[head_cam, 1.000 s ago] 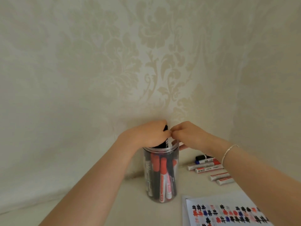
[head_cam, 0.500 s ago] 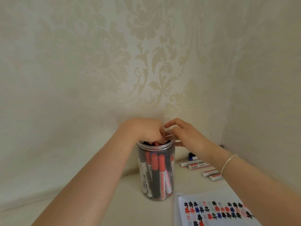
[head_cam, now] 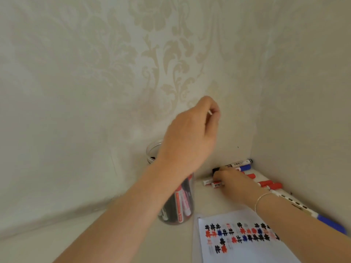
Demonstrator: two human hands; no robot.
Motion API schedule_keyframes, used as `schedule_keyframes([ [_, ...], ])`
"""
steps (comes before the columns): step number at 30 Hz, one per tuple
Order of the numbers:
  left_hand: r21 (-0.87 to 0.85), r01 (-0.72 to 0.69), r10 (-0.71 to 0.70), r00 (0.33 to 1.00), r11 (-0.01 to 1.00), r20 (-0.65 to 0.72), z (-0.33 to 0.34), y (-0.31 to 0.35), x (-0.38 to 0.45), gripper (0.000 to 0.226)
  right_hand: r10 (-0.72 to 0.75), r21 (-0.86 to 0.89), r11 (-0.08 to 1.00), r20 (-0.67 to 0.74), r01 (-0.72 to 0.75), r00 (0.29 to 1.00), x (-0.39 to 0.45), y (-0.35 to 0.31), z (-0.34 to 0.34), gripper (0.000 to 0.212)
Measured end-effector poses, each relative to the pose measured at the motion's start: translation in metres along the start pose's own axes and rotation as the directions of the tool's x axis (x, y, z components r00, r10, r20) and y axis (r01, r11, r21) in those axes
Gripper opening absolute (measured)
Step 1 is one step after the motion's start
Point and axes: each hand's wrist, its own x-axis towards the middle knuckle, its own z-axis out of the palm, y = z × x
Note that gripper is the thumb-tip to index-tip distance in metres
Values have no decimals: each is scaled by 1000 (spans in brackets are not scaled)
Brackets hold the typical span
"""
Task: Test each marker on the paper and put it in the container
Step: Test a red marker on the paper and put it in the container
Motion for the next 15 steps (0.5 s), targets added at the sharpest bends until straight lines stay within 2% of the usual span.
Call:
schedule_keyframes([
  [2,-114,1,5,999,994,46,21,5,-9,12,-19,-62,998,-56,16,998,2,-2,5,25],
  [4,-218,83,-60,992,972,111,46,3,-18,17,17,-67,998,-45,-20,999,2,-5,10,21],
  [6,-287,217,-177,972,933,157,72,-1,-28,20,-8,-100,995,-82,0,997,6,-1,19,14],
  [8,-355,386,-339,922,852,190,94,-9,-37,22,-29,-94,995,-144,15,989,7,0,22,31],
  [11,-382,533,-510,844,755,167,114,-26,-51,26,-125,-241,968,-236,67,964,4,1,12,32],
  [13,-362,549,-550,828,753,111,120,-35,-60,28,-97,-91,993,-359,69,928,3,8,3,22],
  [14,-343,554,-561,823,759,89,121,-38,-63,31,-9,95,994,-444,57,896,1,12,-3,14],
  [15,-330,560,-568,819,760,83,122,-41,-66,35,110,307,949,-538,72,836,0,19,-10,8],
])
